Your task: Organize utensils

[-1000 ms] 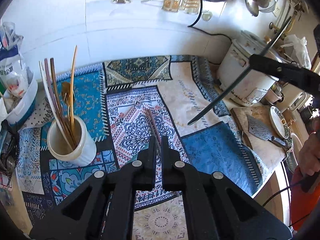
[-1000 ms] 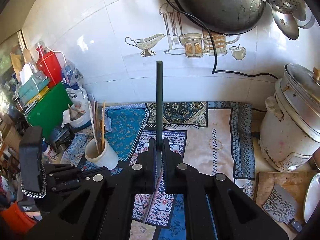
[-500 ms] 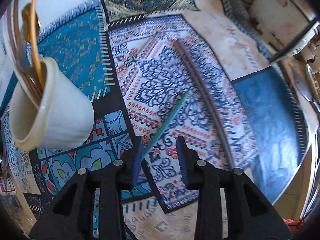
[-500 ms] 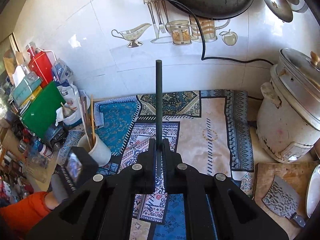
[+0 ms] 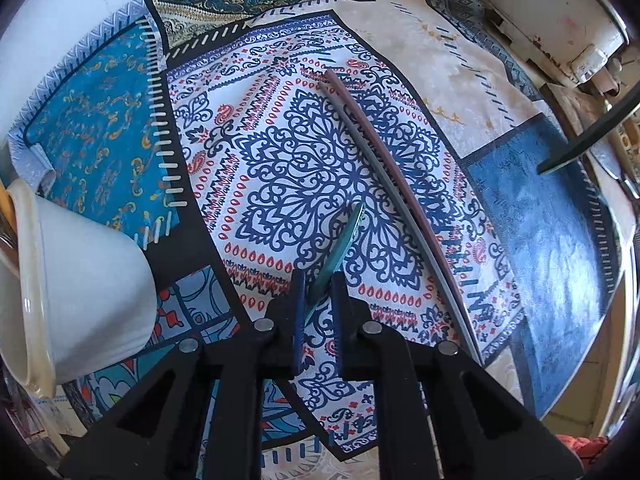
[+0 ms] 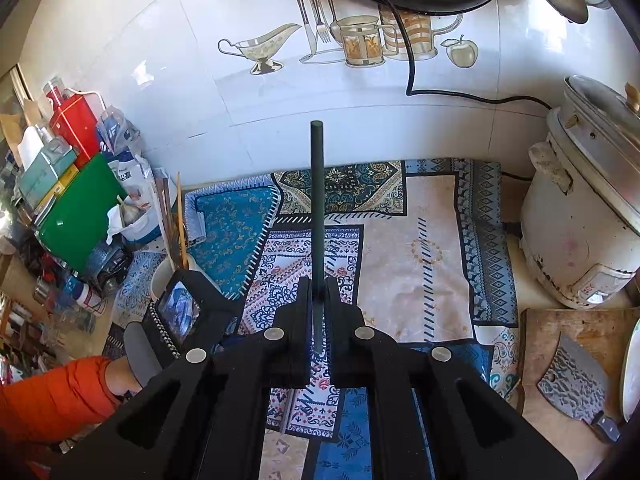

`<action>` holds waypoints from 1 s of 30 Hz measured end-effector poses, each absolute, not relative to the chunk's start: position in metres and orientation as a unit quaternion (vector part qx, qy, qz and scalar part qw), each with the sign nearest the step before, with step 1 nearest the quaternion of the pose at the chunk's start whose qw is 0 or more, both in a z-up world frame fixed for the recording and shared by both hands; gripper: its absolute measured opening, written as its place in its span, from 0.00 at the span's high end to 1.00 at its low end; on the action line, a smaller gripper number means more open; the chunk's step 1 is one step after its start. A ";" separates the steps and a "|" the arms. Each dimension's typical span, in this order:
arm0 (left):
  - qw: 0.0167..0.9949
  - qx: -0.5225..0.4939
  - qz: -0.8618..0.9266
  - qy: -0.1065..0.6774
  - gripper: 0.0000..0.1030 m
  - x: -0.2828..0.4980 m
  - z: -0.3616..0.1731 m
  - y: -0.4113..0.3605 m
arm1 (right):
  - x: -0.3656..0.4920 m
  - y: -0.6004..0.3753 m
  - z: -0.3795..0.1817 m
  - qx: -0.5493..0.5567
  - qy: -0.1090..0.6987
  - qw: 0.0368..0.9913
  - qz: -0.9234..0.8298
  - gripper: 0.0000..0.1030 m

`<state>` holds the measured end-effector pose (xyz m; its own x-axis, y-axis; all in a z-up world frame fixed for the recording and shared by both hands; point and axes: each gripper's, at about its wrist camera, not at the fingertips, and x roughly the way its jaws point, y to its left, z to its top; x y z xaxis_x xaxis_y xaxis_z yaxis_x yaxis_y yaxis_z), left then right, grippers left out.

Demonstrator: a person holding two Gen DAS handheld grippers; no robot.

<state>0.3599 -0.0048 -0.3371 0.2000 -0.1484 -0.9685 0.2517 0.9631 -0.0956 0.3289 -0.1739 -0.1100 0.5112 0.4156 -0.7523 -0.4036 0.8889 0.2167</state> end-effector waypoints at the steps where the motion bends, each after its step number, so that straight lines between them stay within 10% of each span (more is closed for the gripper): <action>1: 0.771 0.031 -0.136 0.622 0.93 0.361 -0.337 -0.002 | 0.329 -0.173 -0.111 0.006 0.435 0.869 0.235 0.95; 30: 0.872 -0.060 -0.097 0.476 0.97 0.271 -0.209 0.053 | 0.315 -0.109 -0.084 -0.036 0.402 0.867 0.292 0.95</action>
<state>0.2715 0.0527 -0.2086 0.5278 -0.2263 -0.8186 0.1127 0.9740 -0.1966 0.3147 -0.1087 -0.0843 0.5067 0.4777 -0.7177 -0.5356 0.8267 0.1721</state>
